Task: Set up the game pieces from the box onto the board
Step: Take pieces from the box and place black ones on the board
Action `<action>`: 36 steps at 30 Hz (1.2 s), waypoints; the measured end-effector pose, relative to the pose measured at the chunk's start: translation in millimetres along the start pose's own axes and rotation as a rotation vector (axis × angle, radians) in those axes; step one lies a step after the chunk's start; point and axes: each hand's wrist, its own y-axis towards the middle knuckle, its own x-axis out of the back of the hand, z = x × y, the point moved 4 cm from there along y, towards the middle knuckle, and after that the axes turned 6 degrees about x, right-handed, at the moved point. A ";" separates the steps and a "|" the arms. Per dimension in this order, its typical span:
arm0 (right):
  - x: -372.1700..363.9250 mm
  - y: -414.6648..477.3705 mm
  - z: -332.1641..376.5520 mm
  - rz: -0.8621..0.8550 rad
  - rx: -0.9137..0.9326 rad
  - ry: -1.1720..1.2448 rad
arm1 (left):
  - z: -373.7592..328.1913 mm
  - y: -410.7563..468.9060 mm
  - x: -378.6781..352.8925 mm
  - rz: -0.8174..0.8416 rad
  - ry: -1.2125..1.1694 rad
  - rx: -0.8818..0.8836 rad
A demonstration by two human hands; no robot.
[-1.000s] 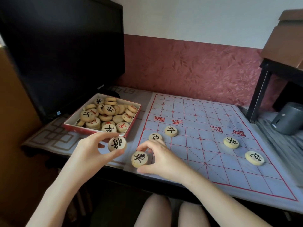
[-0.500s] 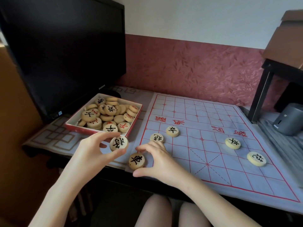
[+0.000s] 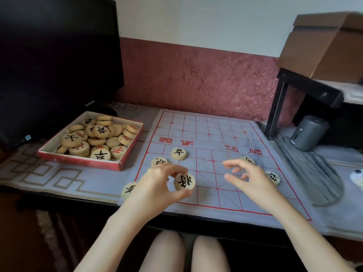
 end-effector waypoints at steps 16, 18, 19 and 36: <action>27.7 -20.0 -27.8 -0.062 -0.077 0.053 | -35.8 6.7 -88.4 0.148 0.057 -0.222; 25.0 -19.3 -27.1 -0.055 -0.089 0.055 | -33.5 6.4 -90.0 0.139 0.062 -0.245; 23.4 -18.8 -26.9 -0.055 -0.095 0.055 | -32.4 6.7 -90.4 0.136 0.073 -0.256; -50.2 65.5 41.9 0.186 0.090 0.093 | 78.7 36.2 80.5 -0.378 0.458 0.189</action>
